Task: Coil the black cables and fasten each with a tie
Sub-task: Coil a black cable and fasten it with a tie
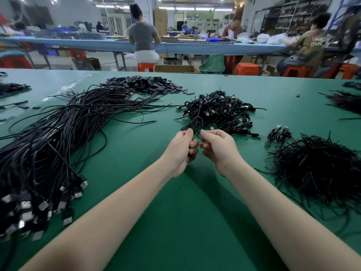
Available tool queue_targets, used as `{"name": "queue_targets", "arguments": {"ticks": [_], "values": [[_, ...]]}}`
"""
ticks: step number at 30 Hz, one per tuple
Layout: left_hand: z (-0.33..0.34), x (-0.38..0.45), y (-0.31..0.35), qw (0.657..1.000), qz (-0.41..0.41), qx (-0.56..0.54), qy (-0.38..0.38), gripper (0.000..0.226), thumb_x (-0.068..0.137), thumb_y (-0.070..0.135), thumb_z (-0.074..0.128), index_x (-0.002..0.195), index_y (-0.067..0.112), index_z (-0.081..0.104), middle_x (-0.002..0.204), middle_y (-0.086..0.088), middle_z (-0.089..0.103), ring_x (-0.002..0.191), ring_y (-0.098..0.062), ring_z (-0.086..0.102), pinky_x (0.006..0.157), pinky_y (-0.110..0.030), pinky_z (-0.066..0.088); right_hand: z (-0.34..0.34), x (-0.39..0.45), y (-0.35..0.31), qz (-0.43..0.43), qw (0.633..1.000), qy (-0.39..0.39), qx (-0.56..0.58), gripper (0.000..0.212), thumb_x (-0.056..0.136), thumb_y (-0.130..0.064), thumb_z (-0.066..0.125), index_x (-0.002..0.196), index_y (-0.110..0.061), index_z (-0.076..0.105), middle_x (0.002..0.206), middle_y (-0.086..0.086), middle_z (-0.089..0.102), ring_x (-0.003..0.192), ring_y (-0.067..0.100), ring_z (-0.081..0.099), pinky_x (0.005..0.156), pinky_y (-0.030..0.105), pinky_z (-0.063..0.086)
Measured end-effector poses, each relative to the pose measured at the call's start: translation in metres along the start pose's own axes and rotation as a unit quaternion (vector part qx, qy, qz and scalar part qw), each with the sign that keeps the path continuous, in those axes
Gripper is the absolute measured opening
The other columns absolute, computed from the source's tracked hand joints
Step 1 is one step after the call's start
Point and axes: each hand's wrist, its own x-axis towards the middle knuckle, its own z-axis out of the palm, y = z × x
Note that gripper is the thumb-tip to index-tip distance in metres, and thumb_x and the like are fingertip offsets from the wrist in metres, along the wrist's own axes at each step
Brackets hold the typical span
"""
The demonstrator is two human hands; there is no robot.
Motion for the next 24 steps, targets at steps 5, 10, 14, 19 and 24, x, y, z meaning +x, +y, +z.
{"name": "queue_targets", "arguments": {"ticks": [5,10,14,19,24], "values": [[-0.007,0.003,-0.001,0.999,0.02,0.046,0.015,0.019,0.105,0.03,0.035,0.091,0.018,0.04,0.06,0.009,0.037,0.048,-0.006,0.028,0.047,-0.02,0.022,-0.007,-0.003,-0.008,0.043,0.997,-0.062,-0.014,0.019,0.082,-0.028,0.075,0.085,-0.012,0.065,0.061,-0.005,0.066,0.053,0.008,0.059,0.051,0.02,0.05],[-0.008,0.004,-0.004,0.992,0.051,0.111,0.019,0.019,0.105,0.028,0.035,0.091,0.016,0.042,0.061,0.009,0.04,0.046,-0.003,0.031,0.045,-0.015,0.028,-0.011,-0.003,-0.005,0.006,0.994,-0.058,-0.094,0.018,0.078,-0.024,0.078,0.086,-0.009,0.074,0.068,0.0,0.07,0.053,0.007,0.061,0.054,0.018,0.051],[-0.01,0.004,-0.005,0.989,0.058,0.138,0.013,0.019,0.104,0.027,0.037,0.091,0.016,0.043,0.062,0.01,0.043,0.049,-0.004,0.034,0.047,-0.014,0.031,-0.013,-0.004,-0.01,-0.05,0.984,-0.069,-0.157,0.012,0.079,-0.026,0.077,0.079,-0.014,0.075,0.066,-0.002,0.071,0.054,0.007,0.062,0.054,0.019,0.051],[-0.011,0.007,-0.005,0.988,0.049,0.143,0.001,0.02,0.105,0.028,0.036,0.089,0.017,0.042,0.066,0.007,0.04,0.052,-0.006,0.032,0.047,-0.014,0.03,-0.013,-0.004,-0.014,-0.076,0.969,-0.066,-0.226,0.009,0.081,-0.019,0.074,0.073,-0.018,0.074,0.066,-0.002,0.072,0.053,0.006,0.063,0.053,0.019,0.052],[-0.012,0.01,-0.009,0.987,0.061,0.147,0.009,0.022,0.104,0.029,0.036,0.087,0.017,0.041,0.068,0.006,0.043,0.053,-0.006,0.035,0.051,-0.018,0.032,-0.012,-0.006,-0.015,-0.068,0.967,-0.052,-0.239,0.011,0.081,-0.016,0.073,0.07,-0.016,0.073,0.064,-0.002,0.071,0.051,0.006,0.06,0.051,0.019,0.051]]}}
